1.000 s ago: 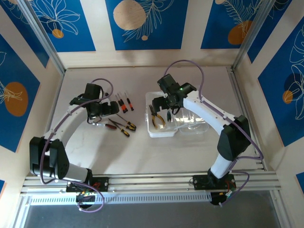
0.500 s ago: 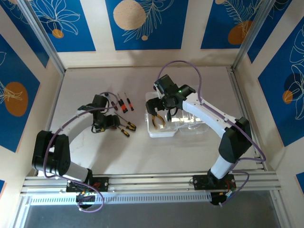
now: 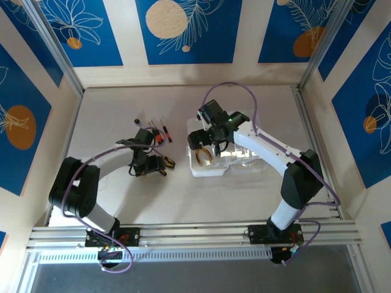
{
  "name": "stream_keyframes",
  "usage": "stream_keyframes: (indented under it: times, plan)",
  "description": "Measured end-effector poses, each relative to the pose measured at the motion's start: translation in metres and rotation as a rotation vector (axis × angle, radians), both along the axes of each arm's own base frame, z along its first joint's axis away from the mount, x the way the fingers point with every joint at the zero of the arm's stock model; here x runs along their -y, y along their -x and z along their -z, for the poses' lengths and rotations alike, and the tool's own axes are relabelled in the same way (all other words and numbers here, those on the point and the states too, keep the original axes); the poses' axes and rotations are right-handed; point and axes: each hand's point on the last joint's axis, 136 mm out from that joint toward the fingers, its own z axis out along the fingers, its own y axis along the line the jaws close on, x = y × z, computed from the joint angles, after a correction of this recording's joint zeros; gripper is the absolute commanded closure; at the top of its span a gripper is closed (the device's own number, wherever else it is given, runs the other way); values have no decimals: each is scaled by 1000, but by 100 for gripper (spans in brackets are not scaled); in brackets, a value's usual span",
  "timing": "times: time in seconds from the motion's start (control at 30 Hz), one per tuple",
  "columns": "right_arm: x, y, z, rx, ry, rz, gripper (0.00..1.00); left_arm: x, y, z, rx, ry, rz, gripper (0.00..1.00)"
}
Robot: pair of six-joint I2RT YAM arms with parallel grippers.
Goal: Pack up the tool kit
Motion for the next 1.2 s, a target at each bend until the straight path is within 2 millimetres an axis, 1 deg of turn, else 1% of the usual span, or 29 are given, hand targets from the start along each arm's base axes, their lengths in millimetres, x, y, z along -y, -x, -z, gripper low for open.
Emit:
stream_keyframes:
  times: [0.2, 0.37, 0.5, 0.73, 0.9, 1.13, 1.2]
  plan:
    - [7, 1, 11, -20, 11, 12, 1, 6, -8, 2, -4, 1, -3, 36]
    - [13, 0, 16, -30, 17, 23, 1, 11, -13, 4, -7, 4, -2, 43]
    - [14, -1, 15, -28, 15, 25, 1, 11, -14, 5, -13, -2, -10, 50]
    - [15, -2, 16, -30, 12, 28, 1, 4, -13, 8, -19, -40, -14, 63]
    - [15, -2, 16, -33, 6, 27, 1, -1, -11, 9, -20, -69, -2, 80]
    - [16, 2, 18, -52, 10, 24, 1, -1, -9, 5, -22, -75, 23, 96]
    - [16, 3, 17, -52, 6, 24, 1, 2, -11, 3, -20, -61, 37, 100]
